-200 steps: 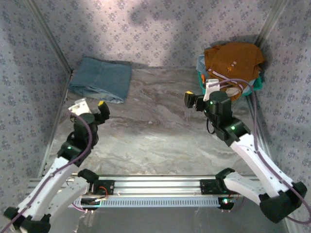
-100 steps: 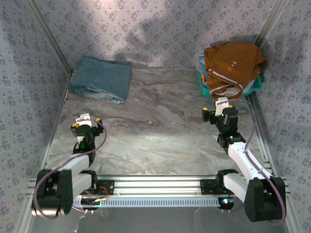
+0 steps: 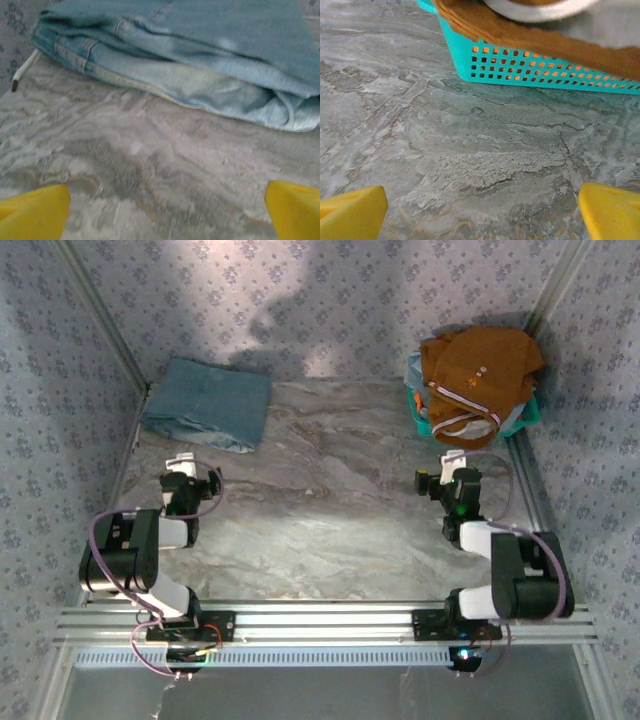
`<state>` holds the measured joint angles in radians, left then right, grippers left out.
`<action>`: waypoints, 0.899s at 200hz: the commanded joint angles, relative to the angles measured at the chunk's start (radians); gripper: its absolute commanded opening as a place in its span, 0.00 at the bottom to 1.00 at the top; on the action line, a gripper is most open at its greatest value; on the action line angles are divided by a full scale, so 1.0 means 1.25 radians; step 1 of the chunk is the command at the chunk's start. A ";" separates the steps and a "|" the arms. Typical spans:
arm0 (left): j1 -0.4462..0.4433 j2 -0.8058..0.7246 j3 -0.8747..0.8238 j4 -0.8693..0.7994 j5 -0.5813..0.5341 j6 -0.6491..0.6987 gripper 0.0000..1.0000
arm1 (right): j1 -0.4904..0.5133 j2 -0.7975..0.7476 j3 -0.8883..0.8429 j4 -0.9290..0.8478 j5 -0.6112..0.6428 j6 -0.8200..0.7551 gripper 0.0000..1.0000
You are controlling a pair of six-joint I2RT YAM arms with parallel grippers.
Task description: Fold and stack the trousers
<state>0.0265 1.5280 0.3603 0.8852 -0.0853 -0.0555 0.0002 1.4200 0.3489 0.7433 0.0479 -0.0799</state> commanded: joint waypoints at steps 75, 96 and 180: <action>-0.009 0.005 0.042 -0.058 0.022 0.021 1.00 | -0.016 0.080 0.036 0.046 0.032 0.047 1.00; -0.009 0.005 0.042 -0.057 0.022 0.020 1.00 | -0.016 0.080 0.036 0.047 0.032 0.047 1.00; -0.008 0.005 0.042 -0.057 0.023 0.020 1.00 | -0.015 0.080 0.035 0.048 0.032 0.047 1.00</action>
<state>0.0185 1.5280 0.3962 0.8066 -0.0643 -0.0444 -0.0235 1.5188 0.3748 0.7906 0.0711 -0.0303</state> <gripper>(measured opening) 0.995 0.996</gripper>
